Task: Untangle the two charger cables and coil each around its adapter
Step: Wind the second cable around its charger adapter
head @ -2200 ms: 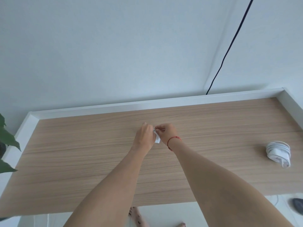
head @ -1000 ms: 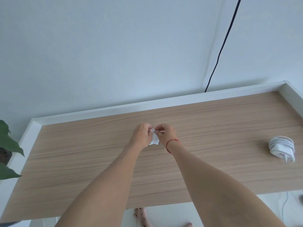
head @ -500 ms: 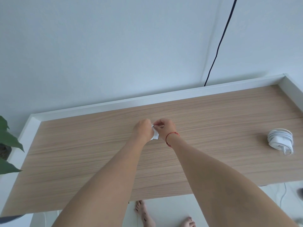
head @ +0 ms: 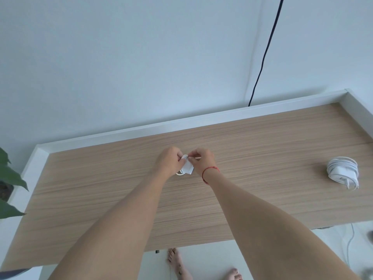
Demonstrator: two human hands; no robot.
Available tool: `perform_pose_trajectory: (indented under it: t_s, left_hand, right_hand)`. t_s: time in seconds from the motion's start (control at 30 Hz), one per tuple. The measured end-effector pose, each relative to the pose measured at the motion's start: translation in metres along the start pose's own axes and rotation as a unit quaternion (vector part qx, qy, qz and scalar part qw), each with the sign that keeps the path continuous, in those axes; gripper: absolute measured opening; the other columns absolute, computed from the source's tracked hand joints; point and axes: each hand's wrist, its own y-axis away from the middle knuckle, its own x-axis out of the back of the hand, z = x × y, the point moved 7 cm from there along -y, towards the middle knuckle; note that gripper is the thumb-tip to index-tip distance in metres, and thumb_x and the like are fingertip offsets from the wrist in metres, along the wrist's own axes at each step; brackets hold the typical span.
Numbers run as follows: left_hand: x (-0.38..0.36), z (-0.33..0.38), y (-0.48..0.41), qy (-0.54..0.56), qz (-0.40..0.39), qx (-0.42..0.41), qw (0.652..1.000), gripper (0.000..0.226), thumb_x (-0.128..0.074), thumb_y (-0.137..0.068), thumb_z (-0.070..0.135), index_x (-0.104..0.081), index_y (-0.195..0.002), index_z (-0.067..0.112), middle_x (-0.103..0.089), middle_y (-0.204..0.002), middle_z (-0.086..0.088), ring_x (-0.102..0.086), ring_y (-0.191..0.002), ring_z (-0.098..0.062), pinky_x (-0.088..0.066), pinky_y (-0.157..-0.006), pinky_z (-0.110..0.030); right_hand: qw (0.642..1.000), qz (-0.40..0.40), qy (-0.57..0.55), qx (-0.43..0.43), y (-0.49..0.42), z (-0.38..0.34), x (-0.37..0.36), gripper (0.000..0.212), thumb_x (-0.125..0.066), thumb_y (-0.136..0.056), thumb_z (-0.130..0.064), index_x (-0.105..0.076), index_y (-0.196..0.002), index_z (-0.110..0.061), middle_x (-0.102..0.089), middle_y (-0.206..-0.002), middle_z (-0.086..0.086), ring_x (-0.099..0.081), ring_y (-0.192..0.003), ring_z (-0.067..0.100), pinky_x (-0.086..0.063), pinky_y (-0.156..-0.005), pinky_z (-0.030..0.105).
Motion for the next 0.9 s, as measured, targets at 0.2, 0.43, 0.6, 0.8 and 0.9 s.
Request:
perform_pose_trajectory:
  t_s: [0.2,0.43,0.6,0.8,0.9]
  left_hand:
    - [-0.001,-0.009,0.014,0.09,0.088,0.012,0.992,0.006,-0.076,-0.077,0.014,-0.074,-0.082,0.012,-0.072,-0.079,-0.002,-0.068,-0.074,-0.018,-0.057,-0.074,-0.035]
    - [0.0,-0.006,0.023,-0.025,0.114,0.001,0.993,0.022,-0.068,-0.086,0.032,-0.072,-0.083,0.011,-0.066,-0.09,0.0,-0.061,-0.081,-0.023,-0.046,-0.063,-0.031]
    - [-0.007,-0.001,0.025,-0.141,0.119,-0.008,0.983,0.035,-0.049,-0.098,0.035,-0.066,-0.093,0.004,-0.062,-0.098,-0.007,-0.06,-0.087,-0.027,-0.035,-0.06,-0.032]
    - [0.0,0.0,0.03,-0.067,0.16,0.002,0.985,0.021,-0.063,-0.09,0.028,-0.069,-0.082,0.01,-0.068,-0.084,-0.006,-0.062,-0.079,-0.028,-0.04,-0.059,-0.03]
    - [0.0,-0.001,0.033,-0.056,0.176,-0.001,0.983,0.02,-0.065,-0.089,0.03,-0.072,-0.086,0.011,-0.067,-0.09,-0.003,-0.062,-0.081,-0.027,-0.043,-0.062,-0.031]
  right_hand:
    - [1.0,0.001,-0.005,-0.005,0.001,0.002,-0.001,0.012,-0.062,-0.087,-0.005,-0.07,-0.095,-0.007,-0.07,-0.102,0.005,-0.063,-0.096,0.015,-0.049,-0.081,0.024]
    - [1.0,0.004,-0.008,-0.017,0.002,0.005,-0.003,0.012,-0.062,-0.086,-0.006,-0.07,-0.094,-0.009,-0.071,-0.101,0.004,-0.066,-0.097,0.018,-0.053,-0.086,0.03]
    - [1.0,0.003,-0.007,-0.02,0.004,0.003,-0.003,0.012,-0.06,-0.088,-0.005,-0.07,-0.095,-0.008,-0.07,-0.103,0.004,-0.064,-0.098,0.016,-0.049,-0.081,0.025]
    - [1.0,-0.004,-0.009,-0.018,0.006,0.001,-0.003,0.015,-0.059,-0.089,-0.007,-0.068,-0.1,-0.01,-0.068,-0.106,0.003,-0.065,-0.1,0.019,-0.053,-0.086,0.031]
    - [0.999,-0.035,0.016,-0.001,0.007,-0.003,-0.006,0.024,-0.054,-0.094,-0.008,-0.065,-0.113,-0.014,-0.064,-0.113,0.002,-0.062,-0.103,0.02,-0.052,-0.083,0.03]
